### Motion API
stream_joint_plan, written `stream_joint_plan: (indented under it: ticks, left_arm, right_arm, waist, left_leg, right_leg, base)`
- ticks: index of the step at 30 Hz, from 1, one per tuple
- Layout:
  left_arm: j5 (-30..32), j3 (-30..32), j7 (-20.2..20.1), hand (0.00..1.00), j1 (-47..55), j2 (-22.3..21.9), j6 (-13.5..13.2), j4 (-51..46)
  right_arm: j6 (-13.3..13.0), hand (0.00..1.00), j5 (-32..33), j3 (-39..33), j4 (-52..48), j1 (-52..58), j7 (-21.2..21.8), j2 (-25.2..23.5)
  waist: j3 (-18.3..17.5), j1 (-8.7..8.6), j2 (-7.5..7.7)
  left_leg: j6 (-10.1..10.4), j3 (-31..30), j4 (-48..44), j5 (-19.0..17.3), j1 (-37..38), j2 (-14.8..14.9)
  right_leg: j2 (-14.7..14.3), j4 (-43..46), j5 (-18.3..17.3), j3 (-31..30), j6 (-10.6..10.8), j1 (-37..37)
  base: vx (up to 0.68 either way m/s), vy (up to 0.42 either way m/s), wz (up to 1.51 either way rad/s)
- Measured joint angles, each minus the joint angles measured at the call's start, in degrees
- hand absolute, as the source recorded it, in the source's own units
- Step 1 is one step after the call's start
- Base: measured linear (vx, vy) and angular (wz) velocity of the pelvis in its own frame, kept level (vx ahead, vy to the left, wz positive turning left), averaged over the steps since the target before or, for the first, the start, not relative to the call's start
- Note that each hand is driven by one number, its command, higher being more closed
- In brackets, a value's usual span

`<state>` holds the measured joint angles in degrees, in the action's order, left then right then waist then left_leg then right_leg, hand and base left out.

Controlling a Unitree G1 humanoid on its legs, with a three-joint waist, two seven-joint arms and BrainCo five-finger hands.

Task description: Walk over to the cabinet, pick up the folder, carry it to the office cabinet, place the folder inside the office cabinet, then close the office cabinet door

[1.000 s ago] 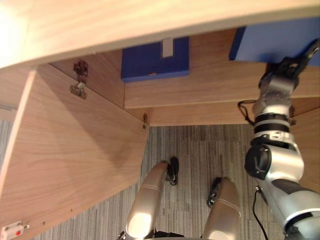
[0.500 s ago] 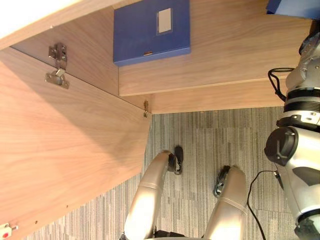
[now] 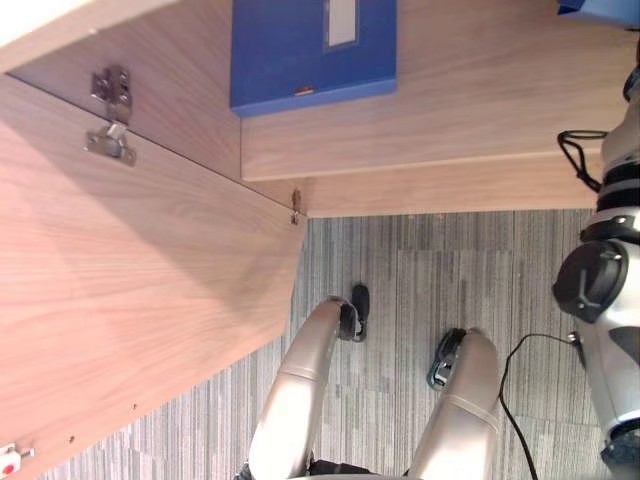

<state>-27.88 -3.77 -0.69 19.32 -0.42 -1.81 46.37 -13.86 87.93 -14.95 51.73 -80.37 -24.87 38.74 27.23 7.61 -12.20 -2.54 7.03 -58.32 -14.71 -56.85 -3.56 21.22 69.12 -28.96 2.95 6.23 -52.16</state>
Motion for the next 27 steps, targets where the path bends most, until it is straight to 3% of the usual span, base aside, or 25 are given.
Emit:
stream_joint_plan:
  ticks: [5, 6, 11, 22, 27]
  left_arm:
    - [-1.4, -2.4, 0.0, 0.0, 0.2, 0.7, 1.0, -0.3]
    - [-1.4, -2.4, 0.0, 0.0, 0.2, 0.7, 1.1, -0.3]
    - [-1.4, -2.5, 0.2, 0.0, 0.5, 0.9, 1.6, -1.2]
    - [-1.4, -1.8, 0.3, 0.0, 0.6, 0.8, 2.0, -1.2]
    - [-1.4, -1.4, 0.2, 0.0, 0.6, 0.7, 2.0, -1.0]
  right_arm:
    - [3.4, 1.0, -2.2, 7.3, 2.7, -1.5, 0.0, 1.8]
    - [4.4, 0.0, -4.1, 9.3, 3.6, -1.5, 0.0, 1.8]
    - [7.2, 0.0, -6.2, 12.8, 5.0, -1.5, 0.0, 2.1]
    - [7.1, 0.0, -6.4, 12.9, 4.6, -1.5, 2.5, 2.0]
    - [9.3, 0.0, -12.1, 16.4, 4.5, -1.5, 5.3, 2.2]
  waist:
    - [0.5, -0.43, -0.34]
    - [0.5, -0.47, -0.34]
    - [0.6, -0.46, -0.33]
    - [0.7, -0.72, -0.27]
    - [0.7, -1.05, -0.22]
  left_leg:
    - [0.0, 0.0, -0.1, 0.1, -0.7, 0.1]
    - [0.0, 0.0, -0.1, 0.1, -0.7, 0.1]
    - [0.0, 0.1, -0.2, 0.1, -0.8, 0.2]
    - [0.2, 0.6, -0.2, 0.2, -1.1, 0.3]
    - [0.4, 0.6, 0.3, 0.4, -0.9, 0.7]
  right_leg:
    - [-0.1, 0.5, -0.1, -0.1, -0.2, -1.0]
    - [-0.1, 0.6, -0.1, -0.1, -0.2, -1.0]
    - [-0.1, 0.9, -0.2, -0.3, -0.2, -1.2]
    - [-0.3, 1.3, -0.2, -1.0, -0.2, -2.2]
    - [-0.7, 0.8, -0.1, -1.0, -0.2, -2.1]
  base:
    - [0.04, -0.046, 0.01]
    - [0.04, -0.055, -0.01]
    - [0.01, -0.023, -0.01]
    - [0.02, -0.031, -0.01]
    - [0.02, -0.041, -0.03]
